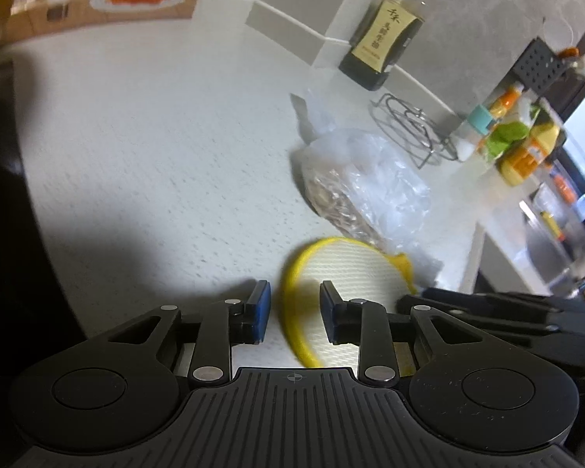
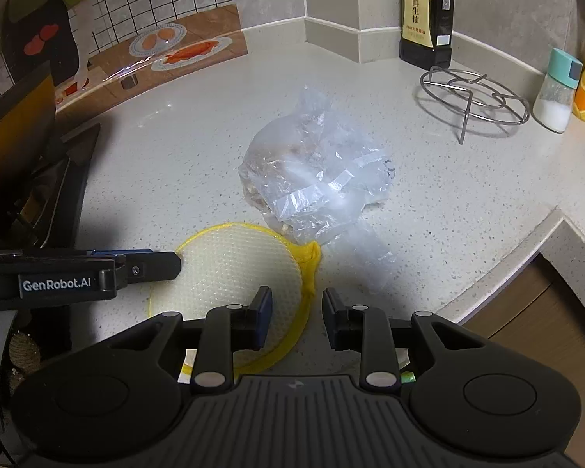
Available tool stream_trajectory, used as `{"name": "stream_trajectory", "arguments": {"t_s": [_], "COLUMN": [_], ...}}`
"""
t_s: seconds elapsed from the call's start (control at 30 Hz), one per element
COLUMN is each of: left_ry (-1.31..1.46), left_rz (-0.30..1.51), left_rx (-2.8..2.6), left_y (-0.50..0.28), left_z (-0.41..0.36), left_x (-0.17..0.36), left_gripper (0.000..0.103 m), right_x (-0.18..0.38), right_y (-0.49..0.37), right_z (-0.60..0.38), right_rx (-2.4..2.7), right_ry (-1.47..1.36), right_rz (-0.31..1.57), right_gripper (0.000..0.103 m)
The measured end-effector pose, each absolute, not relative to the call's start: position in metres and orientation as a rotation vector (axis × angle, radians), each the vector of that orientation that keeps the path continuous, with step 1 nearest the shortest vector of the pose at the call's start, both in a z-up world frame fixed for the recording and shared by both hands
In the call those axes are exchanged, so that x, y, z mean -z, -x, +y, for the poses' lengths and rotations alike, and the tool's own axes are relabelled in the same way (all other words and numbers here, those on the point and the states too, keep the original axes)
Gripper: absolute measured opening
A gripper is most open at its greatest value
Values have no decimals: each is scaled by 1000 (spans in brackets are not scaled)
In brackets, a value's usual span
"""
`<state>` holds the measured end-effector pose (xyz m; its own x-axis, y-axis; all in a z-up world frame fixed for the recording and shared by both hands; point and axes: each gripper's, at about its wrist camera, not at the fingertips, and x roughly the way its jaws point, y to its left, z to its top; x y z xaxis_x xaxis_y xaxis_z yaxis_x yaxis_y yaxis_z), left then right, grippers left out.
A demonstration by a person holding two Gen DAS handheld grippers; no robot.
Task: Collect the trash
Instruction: 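Close the left gripper on the yellow mesh lid rim and lift it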
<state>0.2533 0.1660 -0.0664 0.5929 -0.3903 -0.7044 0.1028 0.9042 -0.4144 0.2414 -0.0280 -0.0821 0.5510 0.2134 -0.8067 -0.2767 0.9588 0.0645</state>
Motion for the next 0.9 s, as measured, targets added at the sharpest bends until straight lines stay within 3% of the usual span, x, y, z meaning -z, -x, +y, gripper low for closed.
{"name": "stream_trajectory", "arguments": {"t_s": [0.57,0.9], "left_ry": [268,415], "left_rz": [916,931], "left_rx": [307,391], "left_y": [-260,-259], "left_z": [141,150], "left_x": [64,59], "left_gripper": [33,33], "right_x": [86,90], "right_y": [-238,-232], "right_z": [-45,-56], "right_rx": [-310,-328], "right_ry": [34,-17], "right_rz": [928,919], "right_gripper": [28,28]}}
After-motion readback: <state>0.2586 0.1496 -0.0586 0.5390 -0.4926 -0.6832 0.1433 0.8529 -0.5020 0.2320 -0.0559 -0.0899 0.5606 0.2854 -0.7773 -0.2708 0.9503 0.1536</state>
